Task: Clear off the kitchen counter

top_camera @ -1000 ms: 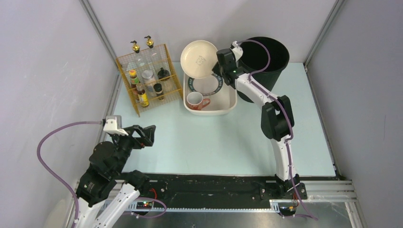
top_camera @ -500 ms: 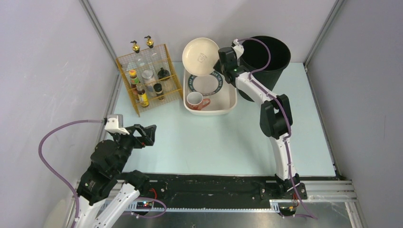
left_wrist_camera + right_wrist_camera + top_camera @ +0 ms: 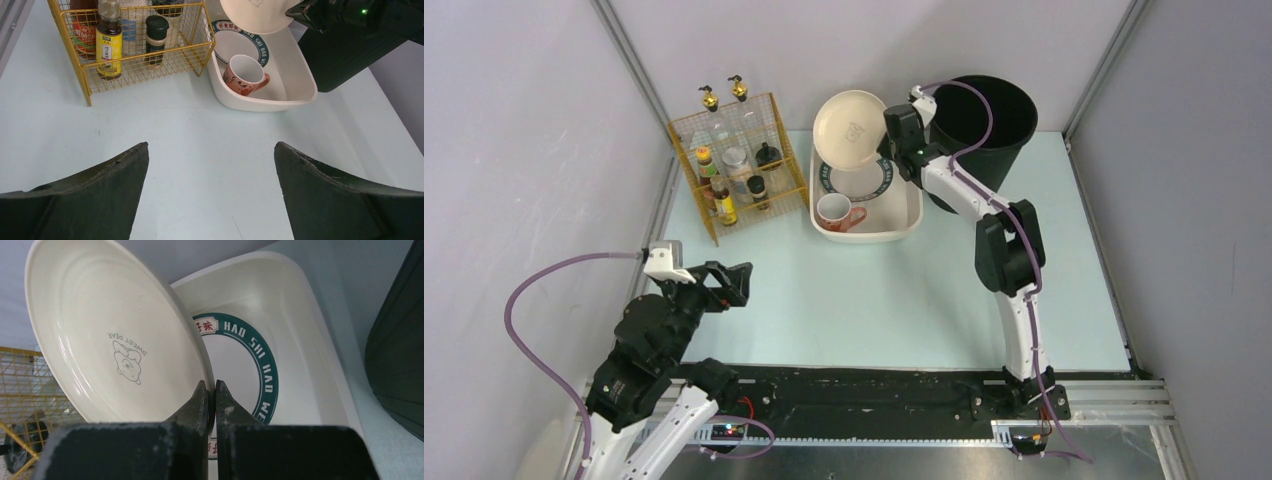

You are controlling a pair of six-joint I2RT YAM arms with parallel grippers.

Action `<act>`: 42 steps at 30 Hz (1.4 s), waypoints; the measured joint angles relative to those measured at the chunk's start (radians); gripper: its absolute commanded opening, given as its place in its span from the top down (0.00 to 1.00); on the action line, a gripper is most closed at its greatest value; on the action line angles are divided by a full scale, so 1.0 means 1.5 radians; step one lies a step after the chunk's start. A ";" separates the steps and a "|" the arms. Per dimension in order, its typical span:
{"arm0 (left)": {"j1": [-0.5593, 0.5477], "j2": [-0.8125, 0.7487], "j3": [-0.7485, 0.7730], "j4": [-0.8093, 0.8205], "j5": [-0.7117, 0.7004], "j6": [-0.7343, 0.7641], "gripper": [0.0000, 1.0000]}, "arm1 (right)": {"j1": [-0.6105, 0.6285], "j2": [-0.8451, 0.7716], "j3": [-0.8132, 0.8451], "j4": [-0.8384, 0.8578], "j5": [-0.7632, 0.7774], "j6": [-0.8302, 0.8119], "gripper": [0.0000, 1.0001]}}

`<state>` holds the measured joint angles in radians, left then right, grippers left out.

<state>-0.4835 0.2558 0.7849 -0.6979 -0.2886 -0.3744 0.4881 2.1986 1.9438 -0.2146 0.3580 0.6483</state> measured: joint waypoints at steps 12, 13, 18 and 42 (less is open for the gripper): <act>0.000 0.000 0.000 0.000 0.000 0.000 0.02 | 0.067 -0.031 -0.009 -0.001 -0.006 0.002 1.00; 0.000 0.000 0.000 0.000 0.000 0.000 0.02 | 0.067 -0.031 -0.011 -0.001 -0.009 0.011 1.00; 0.000 0.000 0.000 0.000 0.000 0.000 0.02 | 0.043 -0.031 -0.029 0.002 -0.029 0.064 1.00; 0.006 0.000 0.000 0.000 0.003 0.000 0.02 | -0.046 0.013 -0.066 0.016 -0.082 0.119 1.00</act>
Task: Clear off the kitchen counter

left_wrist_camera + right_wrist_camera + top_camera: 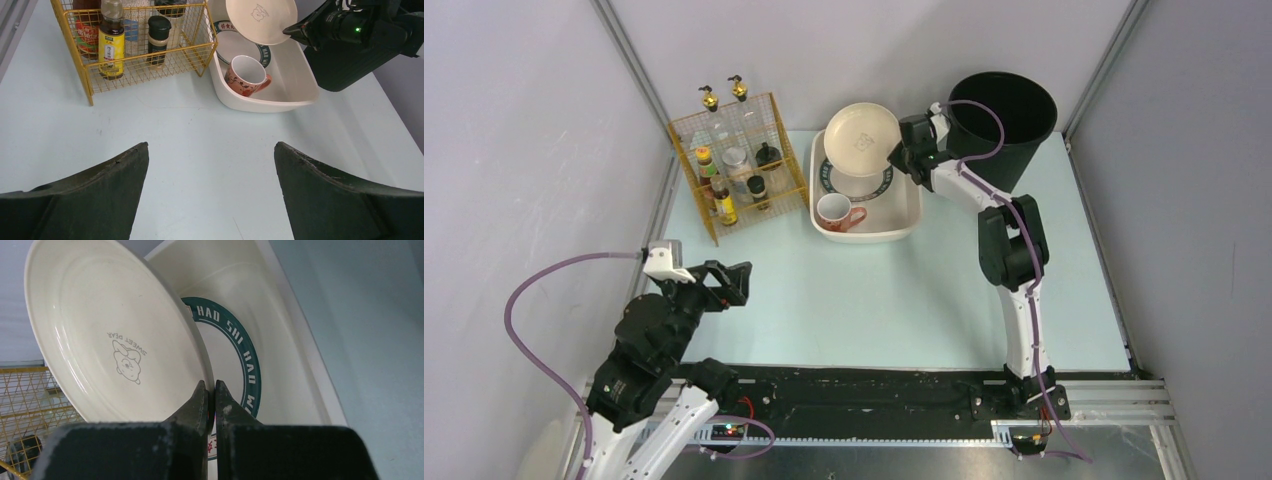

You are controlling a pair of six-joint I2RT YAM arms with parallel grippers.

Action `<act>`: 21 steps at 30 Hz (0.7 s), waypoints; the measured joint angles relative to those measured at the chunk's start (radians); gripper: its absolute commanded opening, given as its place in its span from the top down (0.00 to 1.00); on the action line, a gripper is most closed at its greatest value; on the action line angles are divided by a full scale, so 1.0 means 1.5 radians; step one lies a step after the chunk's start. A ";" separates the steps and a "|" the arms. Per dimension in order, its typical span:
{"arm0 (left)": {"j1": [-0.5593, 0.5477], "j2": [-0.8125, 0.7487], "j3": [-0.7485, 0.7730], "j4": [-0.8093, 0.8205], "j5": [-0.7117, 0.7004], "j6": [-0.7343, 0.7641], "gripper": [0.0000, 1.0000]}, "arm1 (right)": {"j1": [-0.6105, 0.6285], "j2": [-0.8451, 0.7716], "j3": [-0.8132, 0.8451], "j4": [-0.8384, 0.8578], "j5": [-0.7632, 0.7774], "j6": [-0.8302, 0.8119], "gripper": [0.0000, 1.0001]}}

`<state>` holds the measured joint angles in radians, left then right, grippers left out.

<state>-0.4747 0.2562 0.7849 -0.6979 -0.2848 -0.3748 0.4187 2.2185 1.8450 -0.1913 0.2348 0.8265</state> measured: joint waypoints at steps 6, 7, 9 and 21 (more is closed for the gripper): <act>0.005 0.009 0.000 0.000 0.002 0.000 0.02 | 0.007 0.007 0.004 0.000 0.006 -0.005 1.00; 0.005 0.009 0.000 0.000 0.002 0.000 0.02 | 0.007 0.012 0.010 -0.003 0.006 -0.005 1.00; 0.006 0.009 0.000 0.000 0.002 0.000 0.02 | 0.009 0.028 0.026 -0.012 0.005 -0.005 1.00; 0.008 0.009 0.000 0.000 0.003 0.000 0.02 | 0.012 0.090 0.097 -0.077 -0.003 -0.005 1.00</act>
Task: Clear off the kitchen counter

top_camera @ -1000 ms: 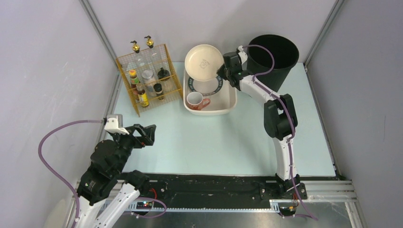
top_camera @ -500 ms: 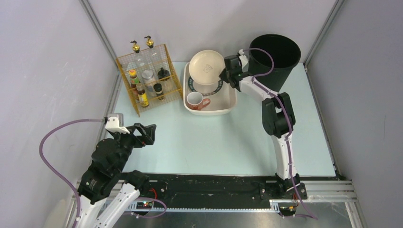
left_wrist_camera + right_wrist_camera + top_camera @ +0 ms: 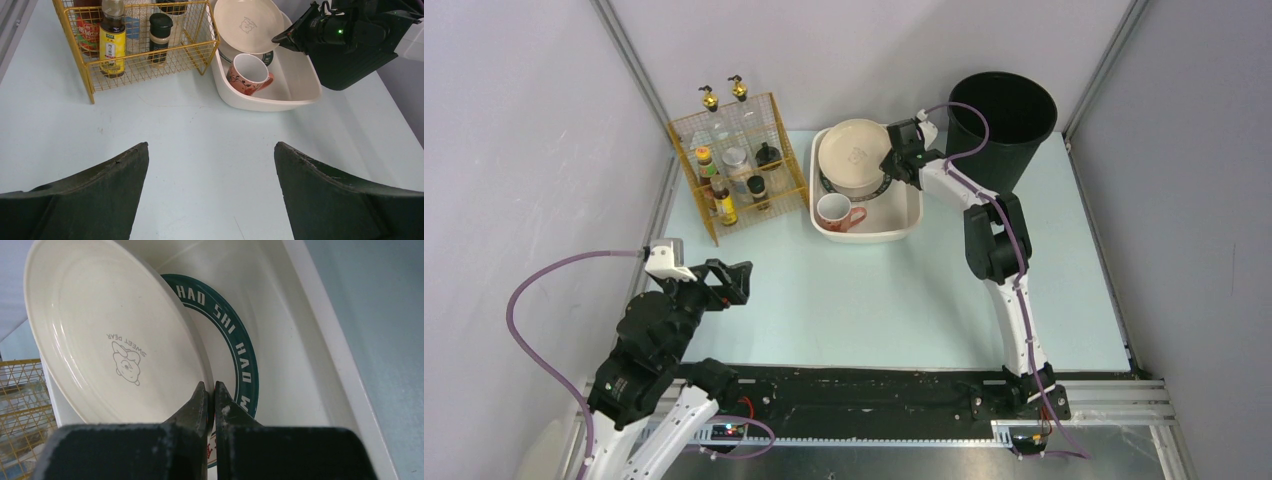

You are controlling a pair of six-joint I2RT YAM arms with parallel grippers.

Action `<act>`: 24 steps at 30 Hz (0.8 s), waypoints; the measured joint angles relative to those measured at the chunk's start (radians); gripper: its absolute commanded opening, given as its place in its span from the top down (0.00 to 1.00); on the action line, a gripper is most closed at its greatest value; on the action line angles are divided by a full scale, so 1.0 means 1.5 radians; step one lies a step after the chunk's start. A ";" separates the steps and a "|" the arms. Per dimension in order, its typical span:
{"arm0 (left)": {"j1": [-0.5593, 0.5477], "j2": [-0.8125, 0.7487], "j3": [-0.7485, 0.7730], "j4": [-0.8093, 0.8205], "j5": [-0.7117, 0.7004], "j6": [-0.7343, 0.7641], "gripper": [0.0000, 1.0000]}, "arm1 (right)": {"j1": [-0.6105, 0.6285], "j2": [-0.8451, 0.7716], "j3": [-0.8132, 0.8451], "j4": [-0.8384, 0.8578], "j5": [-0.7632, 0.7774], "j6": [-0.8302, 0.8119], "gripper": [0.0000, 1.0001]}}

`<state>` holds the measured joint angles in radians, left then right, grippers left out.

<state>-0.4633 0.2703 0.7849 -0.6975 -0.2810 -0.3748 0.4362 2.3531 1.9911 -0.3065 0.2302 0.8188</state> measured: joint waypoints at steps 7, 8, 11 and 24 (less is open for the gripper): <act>0.001 0.000 0.000 0.000 0.000 0.000 0.02 | -0.001 0.008 0.015 -0.027 -0.008 0.000 1.00; 0.001 0.000 0.000 0.000 0.000 0.000 0.02 | -0.002 0.008 0.015 -0.029 -0.010 0.000 0.99; 0.001 0.000 0.000 0.000 0.000 0.000 0.02 | -0.003 0.009 0.017 -0.038 -0.017 0.000 0.90; 0.001 0.000 0.000 0.000 0.000 0.000 0.02 | -0.012 0.015 0.006 -0.042 -0.037 -0.005 0.53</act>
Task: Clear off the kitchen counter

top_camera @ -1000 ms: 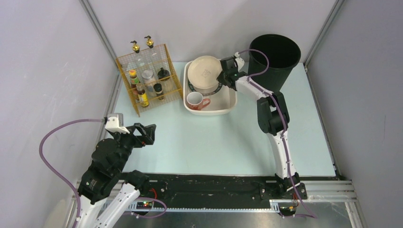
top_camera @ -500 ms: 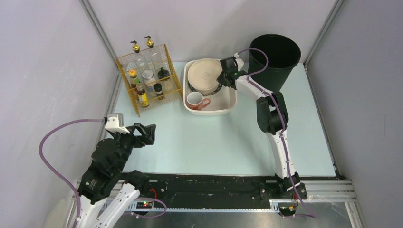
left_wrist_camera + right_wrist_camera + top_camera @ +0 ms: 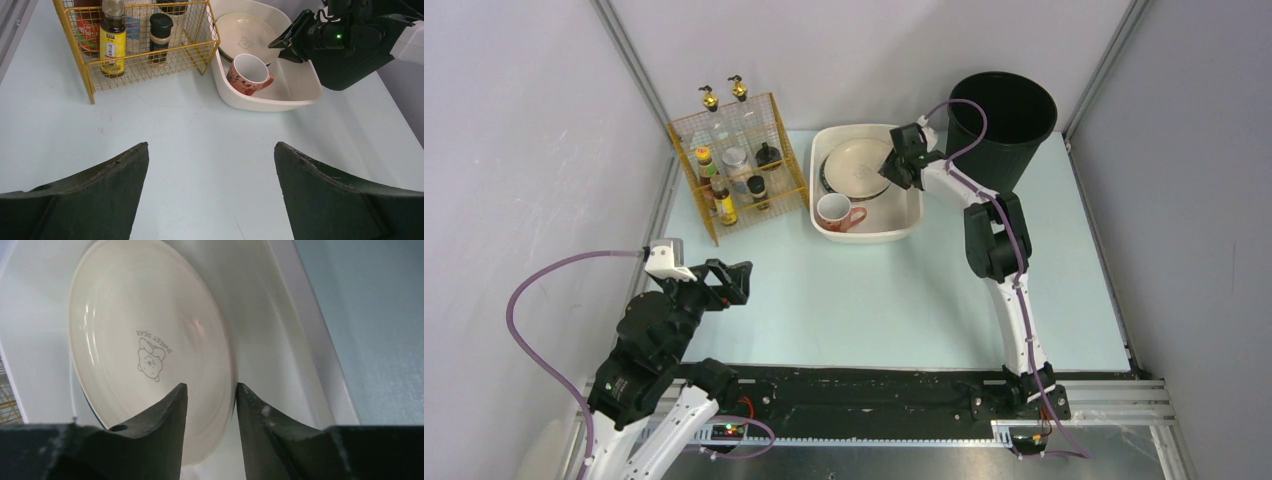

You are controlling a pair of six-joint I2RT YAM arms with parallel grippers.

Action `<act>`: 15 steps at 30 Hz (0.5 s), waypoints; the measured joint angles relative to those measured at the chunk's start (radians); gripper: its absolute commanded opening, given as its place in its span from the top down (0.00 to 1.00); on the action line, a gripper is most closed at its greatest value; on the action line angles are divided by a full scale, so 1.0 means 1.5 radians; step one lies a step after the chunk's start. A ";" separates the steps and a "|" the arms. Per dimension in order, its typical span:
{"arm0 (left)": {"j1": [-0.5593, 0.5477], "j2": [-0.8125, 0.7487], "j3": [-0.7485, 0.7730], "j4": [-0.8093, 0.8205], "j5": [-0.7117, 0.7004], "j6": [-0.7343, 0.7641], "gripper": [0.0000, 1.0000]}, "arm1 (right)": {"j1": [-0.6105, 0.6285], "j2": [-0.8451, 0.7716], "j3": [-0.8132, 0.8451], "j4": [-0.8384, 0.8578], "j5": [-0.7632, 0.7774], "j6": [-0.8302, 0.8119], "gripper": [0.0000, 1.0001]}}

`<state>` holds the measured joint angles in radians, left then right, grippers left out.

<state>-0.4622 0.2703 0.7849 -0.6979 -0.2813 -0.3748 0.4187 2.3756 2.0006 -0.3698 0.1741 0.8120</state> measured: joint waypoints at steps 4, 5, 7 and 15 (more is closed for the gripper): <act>0.000 0.000 0.000 0.000 0.000 0.000 0.02 | -0.002 -0.004 -0.019 0.007 -0.013 -0.007 0.43; 0.000 0.000 0.000 0.000 0.000 0.000 0.02 | -0.002 -0.008 -0.027 0.008 -0.016 -0.011 0.39; 0.000 0.000 0.000 0.000 0.000 0.000 0.02 | -0.002 -0.025 -0.055 0.017 -0.028 -0.023 0.30; 0.000 0.000 -0.001 0.000 -0.001 0.000 0.02 | 0.004 -0.212 -0.259 0.087 -0.044 -0.078 0.07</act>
<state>-0.4622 0.2707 0.7841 -0.6979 -0.2829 -0.3748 0.4248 2.0583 1.6119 -0.2390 0.1081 0.6956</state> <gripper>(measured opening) 0.985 0.886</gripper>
